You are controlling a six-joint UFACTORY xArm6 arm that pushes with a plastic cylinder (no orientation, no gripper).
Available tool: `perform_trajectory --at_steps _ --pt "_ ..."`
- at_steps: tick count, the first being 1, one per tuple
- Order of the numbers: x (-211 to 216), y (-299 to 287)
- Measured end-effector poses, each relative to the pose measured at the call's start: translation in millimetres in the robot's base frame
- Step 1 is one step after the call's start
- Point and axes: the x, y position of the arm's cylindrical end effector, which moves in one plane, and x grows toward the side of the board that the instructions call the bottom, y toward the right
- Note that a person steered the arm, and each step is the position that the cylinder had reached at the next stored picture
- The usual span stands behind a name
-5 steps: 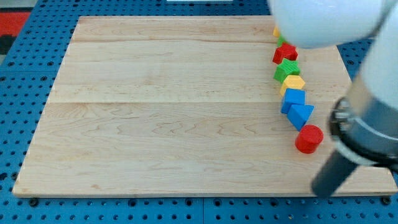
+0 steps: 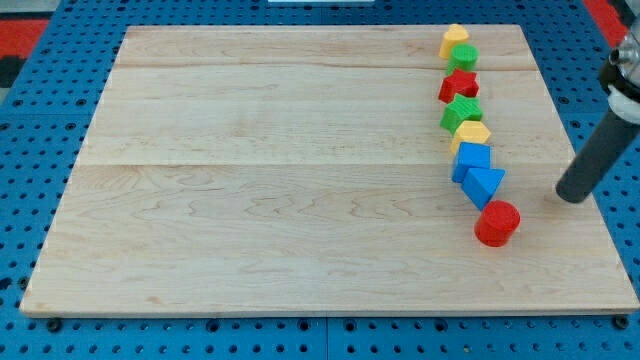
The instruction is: Separate the red star with yellow blocks slightly to the left
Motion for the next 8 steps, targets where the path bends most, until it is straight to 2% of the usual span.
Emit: perform_trajectory --at_steps 1,2,3,4,6,7,8 --pt "0 1" --pt "-37 -10" --pt "-70 20" --pt "-131 -4" --pt "-161 -101" --pt "-163 -83" --pt "-186 -127"
